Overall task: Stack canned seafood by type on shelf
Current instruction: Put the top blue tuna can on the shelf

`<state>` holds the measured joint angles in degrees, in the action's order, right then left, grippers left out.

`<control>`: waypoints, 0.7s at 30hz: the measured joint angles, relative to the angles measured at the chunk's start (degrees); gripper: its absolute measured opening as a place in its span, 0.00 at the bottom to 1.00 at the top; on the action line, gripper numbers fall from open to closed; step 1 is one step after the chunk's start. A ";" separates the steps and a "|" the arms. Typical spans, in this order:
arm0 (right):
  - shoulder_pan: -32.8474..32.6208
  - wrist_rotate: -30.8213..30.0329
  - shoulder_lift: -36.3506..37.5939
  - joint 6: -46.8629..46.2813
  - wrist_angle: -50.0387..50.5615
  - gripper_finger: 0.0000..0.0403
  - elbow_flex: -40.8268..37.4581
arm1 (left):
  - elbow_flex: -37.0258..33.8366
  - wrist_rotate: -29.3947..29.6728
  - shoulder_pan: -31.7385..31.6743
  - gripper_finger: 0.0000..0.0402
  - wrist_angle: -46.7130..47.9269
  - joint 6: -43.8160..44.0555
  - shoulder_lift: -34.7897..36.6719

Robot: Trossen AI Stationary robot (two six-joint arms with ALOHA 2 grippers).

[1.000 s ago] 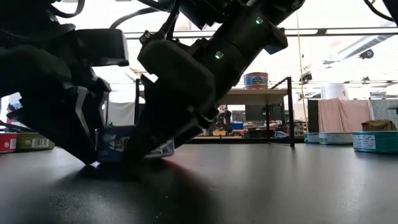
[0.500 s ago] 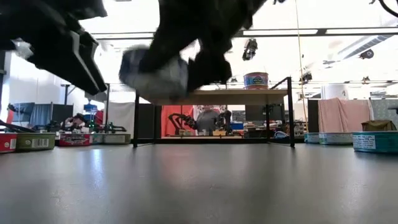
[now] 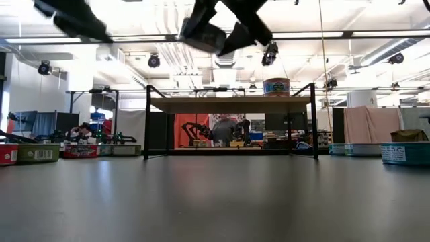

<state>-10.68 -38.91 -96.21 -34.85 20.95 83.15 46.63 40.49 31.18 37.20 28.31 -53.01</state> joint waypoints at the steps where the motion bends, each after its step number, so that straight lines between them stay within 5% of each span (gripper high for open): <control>1: 0.58 -0.39 0.45 0.11 0.01 0.91 0.00 | 0.87 2.03 0.00 0.57 0.33 -0.31 1.11; 9: 5.16 0.47 0.85 -0.26 -0.19 0.91 -0.02 | 5.78 13.54 0.00 0.57 -1.96 -3.89 7.70; 16: 10.10 9.22 0.94 -1.62 -0.09 0.91 -0.02 | 8.22 3.18 -1.13 0.57 -3.82 -7.51 10.46; 21: 11.32 11.25 0.90 -1.60 0.18 0.91 -0.02 | 8.19 3.23 -1.22 0.57 -5.89 -7.59 10.80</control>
<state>0.64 -27.66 -95.31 -36.45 21.13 83.13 54.82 43.72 29.95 31.31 20.72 -42.21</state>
